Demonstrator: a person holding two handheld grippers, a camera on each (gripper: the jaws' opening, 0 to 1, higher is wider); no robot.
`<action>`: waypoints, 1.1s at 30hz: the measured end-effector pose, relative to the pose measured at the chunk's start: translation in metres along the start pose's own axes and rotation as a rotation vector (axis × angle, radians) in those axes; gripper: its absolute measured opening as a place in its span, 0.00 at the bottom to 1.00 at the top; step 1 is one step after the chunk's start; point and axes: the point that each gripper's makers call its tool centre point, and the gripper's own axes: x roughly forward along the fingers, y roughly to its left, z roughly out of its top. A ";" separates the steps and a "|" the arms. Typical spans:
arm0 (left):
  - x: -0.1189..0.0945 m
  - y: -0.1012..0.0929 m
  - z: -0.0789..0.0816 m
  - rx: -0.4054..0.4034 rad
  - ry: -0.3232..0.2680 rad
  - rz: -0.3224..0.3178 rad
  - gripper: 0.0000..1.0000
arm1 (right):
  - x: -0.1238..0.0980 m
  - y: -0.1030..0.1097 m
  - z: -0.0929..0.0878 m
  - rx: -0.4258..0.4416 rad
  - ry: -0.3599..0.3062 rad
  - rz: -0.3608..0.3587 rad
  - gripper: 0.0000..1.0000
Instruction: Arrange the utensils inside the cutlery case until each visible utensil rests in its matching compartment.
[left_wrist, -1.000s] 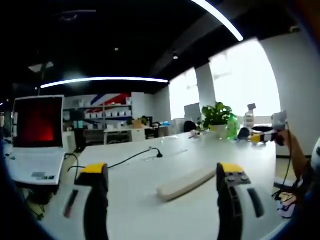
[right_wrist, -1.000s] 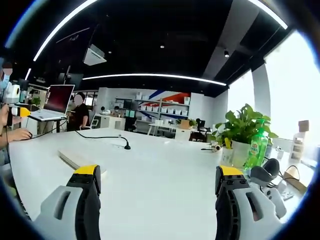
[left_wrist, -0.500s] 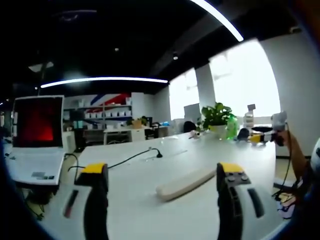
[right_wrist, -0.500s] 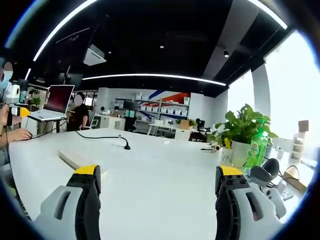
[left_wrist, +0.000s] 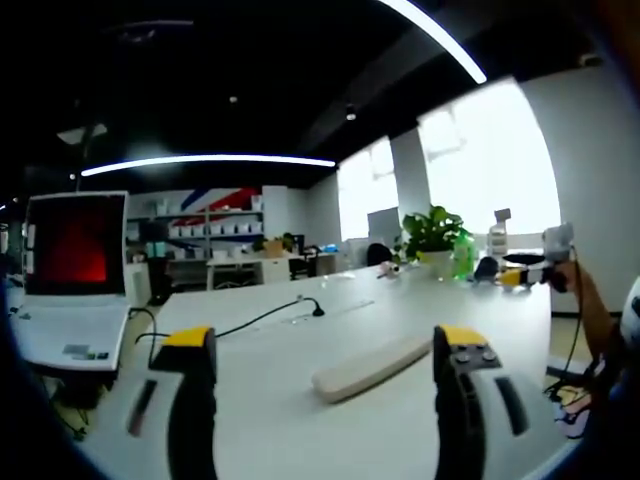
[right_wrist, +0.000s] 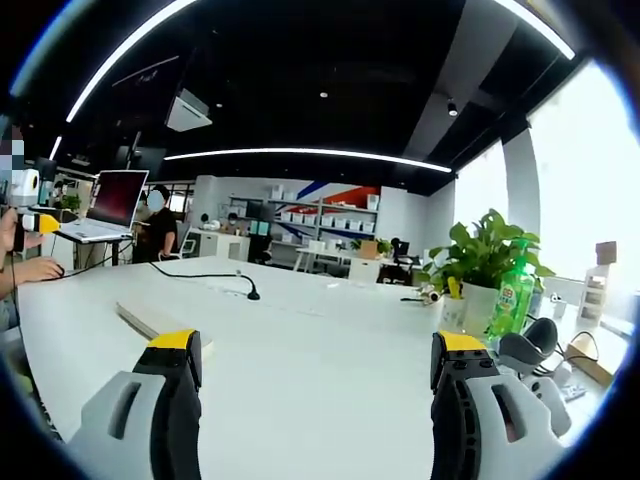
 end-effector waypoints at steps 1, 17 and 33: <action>0.000 0.000 0.000 0.000 0.000 0.000 0.95 | 0.000 0.000 0.000 0.001 0.001 0.001 0.99; -0.001 -0.003 0.006 -0.010 -0.031 -0.024 0.95 | 0.000 -0.001 0.001 0.001 -0.003 0.000 0.99; -0.002 -0.003 0.007 -0.007 -0.035 -0.024 0.94 | -0.002 0.001 -0.002 0.005 0.003 0.003 0.99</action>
